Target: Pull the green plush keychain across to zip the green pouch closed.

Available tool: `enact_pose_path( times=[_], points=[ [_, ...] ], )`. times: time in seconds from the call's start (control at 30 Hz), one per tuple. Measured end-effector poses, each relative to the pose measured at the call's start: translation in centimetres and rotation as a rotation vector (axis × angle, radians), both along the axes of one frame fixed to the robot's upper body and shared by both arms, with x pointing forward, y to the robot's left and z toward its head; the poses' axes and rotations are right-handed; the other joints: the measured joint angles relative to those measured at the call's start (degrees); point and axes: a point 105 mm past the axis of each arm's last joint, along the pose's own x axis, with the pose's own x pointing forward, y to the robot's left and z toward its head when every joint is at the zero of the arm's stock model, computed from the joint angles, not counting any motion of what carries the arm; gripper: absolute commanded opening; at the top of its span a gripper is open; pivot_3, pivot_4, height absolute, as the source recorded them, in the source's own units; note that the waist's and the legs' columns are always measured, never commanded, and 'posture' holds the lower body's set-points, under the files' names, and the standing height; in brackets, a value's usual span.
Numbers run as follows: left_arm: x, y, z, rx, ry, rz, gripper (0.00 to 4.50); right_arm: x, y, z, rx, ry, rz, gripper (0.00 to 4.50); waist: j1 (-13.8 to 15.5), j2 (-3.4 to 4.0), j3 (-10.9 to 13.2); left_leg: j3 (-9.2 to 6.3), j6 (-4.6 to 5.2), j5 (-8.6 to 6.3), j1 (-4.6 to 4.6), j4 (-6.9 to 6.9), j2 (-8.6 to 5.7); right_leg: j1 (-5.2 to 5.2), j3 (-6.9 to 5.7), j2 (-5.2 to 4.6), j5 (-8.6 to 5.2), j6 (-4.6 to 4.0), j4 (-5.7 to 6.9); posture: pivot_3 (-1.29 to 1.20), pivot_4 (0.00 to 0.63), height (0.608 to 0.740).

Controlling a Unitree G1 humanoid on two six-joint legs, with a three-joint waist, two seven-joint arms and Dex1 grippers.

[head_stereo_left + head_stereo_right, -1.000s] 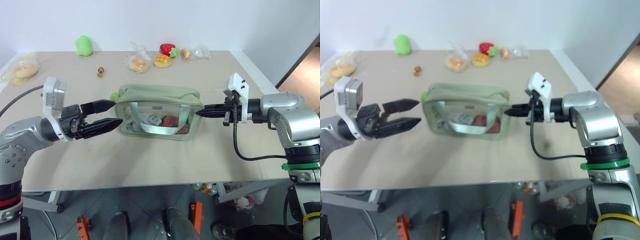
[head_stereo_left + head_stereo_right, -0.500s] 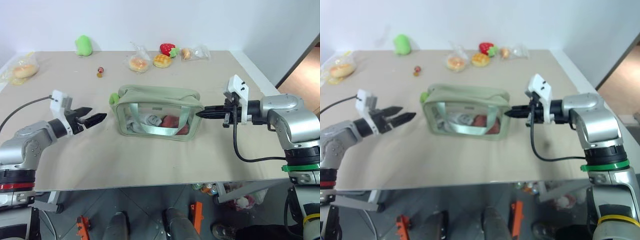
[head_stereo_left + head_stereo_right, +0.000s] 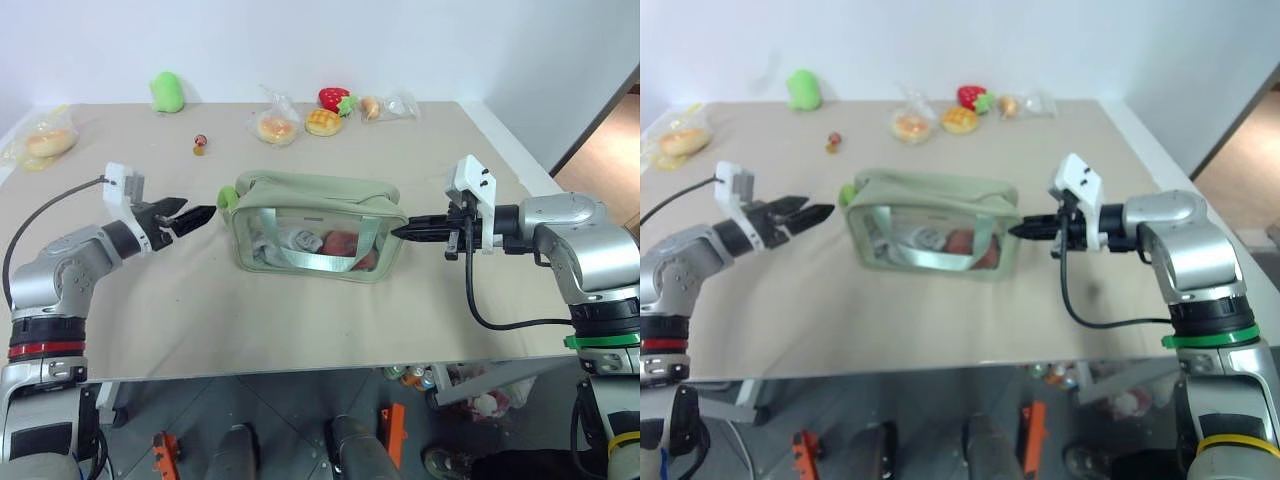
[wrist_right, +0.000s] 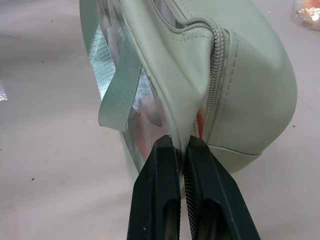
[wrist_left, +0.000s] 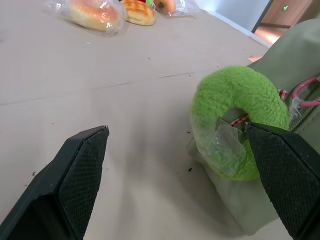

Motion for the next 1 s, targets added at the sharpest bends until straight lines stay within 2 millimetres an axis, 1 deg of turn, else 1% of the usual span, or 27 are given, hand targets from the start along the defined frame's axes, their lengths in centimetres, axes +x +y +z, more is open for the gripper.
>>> enact_pose_path(
  times=[0.13, 0.2, 0.33, 0.5, 0.6, 0.63, 0.7, 0.73, 0.77, 0.8, 0.87, 0.93, 0.97, 1.0],
  points=[
    [0.4, -0.4, -1.1, 0.001, 0.041, -0.003, 4.5, 0.0, 0.0, -0.1, 0.0, 0.001, -0.002, 0.05, 0.0, 0.0, 0.0, -0.01, 0.0, 0.0, 0.0, 0.0, 0.0, 0.0, 0.0, 0.01, 0.0, 0.0, 0.0, 0.0, 0.15, 0.74],
    [0.7, -1.3, -1.4, -0.008, 0.048, -0.018, 4.5, 0.0, 0.0, -0.1, 0.0, -0.001, -0.003, 0.05, 0.02, 0.0, 0.0, -0.01, 0.0, 0.0, 0.0, 0.01, 0.0, 0.01, 0.0, 0.01, 0.01, 0.01, 0.0, 0.0, 0.15, 0.74],
    [1.4, -2.3, -1.1, -0.031, 0.042, -0.036, 4.5, -0.1, 0.0, -0.1, 0.0, -0.002, -0.001, 0.05, 0.0, 0.0, 0.0, -0.02, 0.0, 0.01, 0.0, 0.01, 0.0, 0.01, 0.0, 0.02, 0.03, 0.02, 0.0, 0.0, 0.15, 0.74],
    [1.8, -2.3, -1.0, -0.024, 0.037, -0.026, 4.5, -0.3, 0.0, -0.3, 0.003, 0.001, -0.003, 0.05, -0.08, 0.0, 0.0, -0.03, 0.0, 0.0, 0.01, 0.0, 0.0, 0.0, 0.01, 0.04, 0.07, 0.09, 0.0, 0.0, 0.15, 0.74],
    [1.9, -2.2, -1.7, -0.025, 0.058, -0.019, 3.76, -0.3, 0.0, -0.3, 0.007, 0.0, -0.01, 0.0, -0.06, 0.0, 0.0, -0.03, 0.0, 0.0, -0.01, 0.0, 0.0, 0.0, 0.01, 0.04, 0.09, 0.12, 0.0, 0.0, 0.15, 0.74],
    [2.0, -2.3, -1.8, -0.029, 0.063, -0.02, 3.42, -0.3, 0.0, -0.3, 0.008, 0.0, -0.012, 0.0, -0.04, 0.0, 0.0, -0.03, 0.0, 0.0, -0.01, 0.01, 0.0, 0.01, 0.01, 0.03, 0.08, 0.12, 0.0, 0.0, 0.15, 0.74],
    [2.0, -2.7, -2.0, -0.04, 0.069, -0.027, 2.6, -0.3, 0.0, -0.3, 0.009, 0.001, -0.013, 0.0, -0.04, 0.0, 0.0, -0.02, 0.0, 0.0, -0.01, 0.02, 0.0, 0.01, 0.03, 0.03, 0.07, 0.09, 0.0, 0.0, 0.15, 0.74],
    [2.1, -2.8, -2.1, -0.044, 0.07, -0.029, 2.38, -0.4, 0.0, -0.3, 0.009, 0.002, -0.013, 0.0, -0.04, 0.0, 0.0, -0.02, 0.0, 0.01, 0.0, 0.02, 0.0, 0.01, 0.04, 0.04, 0.08, 0.08, 0.0, 0.0, 0.15, 0.74],
    [2.1, -2.9, -2.2, -0.046, 0.072, -0.03, 2.05, -0.4, 0.0, -0.3, 0.01, 0.002, -0.013, 0.0, -0.04, 0.0, 0.0, -0.03, 0.0, 0.01, 0.0, 0.02, 0.0, 0.01, 0.03, 0.04, 0.08, 0.08, 0.0, 0.0, 0.15, 0.74],
    [2.1, -2.9, -2.1, -0.049, 0.073, -0.031, 1.55, -0.4, 0.0, -0.3, 0.01, 0.003, -0.013, 0.0, -0.04, 0.0, 0.0, -0.03, 0.0, 0.01, 0.0, 0.02, 0.0, 0.01, 0.03, 0.05, 0.09, 0.08, 0.0, 0.0, 0.15, 0.74],
    [2.2, -3.0, -1.9, -0.049, 0.068, -0.031, 1.01, -0.4, 0.0, -0.3, 0.011, 0.003, -0.013, 0.0, -0.04, 0.0, 0.0, -0.04, 0.0, 0.01, 0.0, 0.02, 0.0, 0.01, 0.04, 0.05, 0.09, 0.08, 0.0, 0.0, 0.15, 0.74],
    [2.3, -3.1, -1.7, -0.048, 0.062, -0.033, 0.28, -0.4, 0.0, -0.3, 0.012, 0.004, -0.013, 0.0, -0.04, 0.0, 0.0, -0.03, 0.0, 0.01, 0.0, 0.02, 0.0, 0.01, 0.05, 0.05, 0.1, 0.09, 0.0, 0.0, 0.15, 0.74],
    [2.3, -3.1, -1.6, -0.048, 0.061, -0.033, 0.03, -0.4, 0.0, -0.3, 0.013, 0.005, -0.012, 0.0, -0.04, 0.0, 0.0, -0.03, 0.0, 0.01, 0.0, 0.01, 0.0, 0.01, 0.05, 0.05, 0.1, 0.09, 0.0, 0.0, 0.15, 0.74],
    [2.4, -3.1, -1.7, -0.048, 0.061, -0.033, 0.03, -0.4, 0.0, -0.3, 0.013, 0.005, -0.012, 0.0, -0.05, 0.0, 0.0, -0.03, 0.0, 0.01, 0.01, 0.01, 0.0, 0.01, 0.05, 0.05, 0.1, 0.1, 0.0, 0.0, 0.15, 0.74]
  ],
)
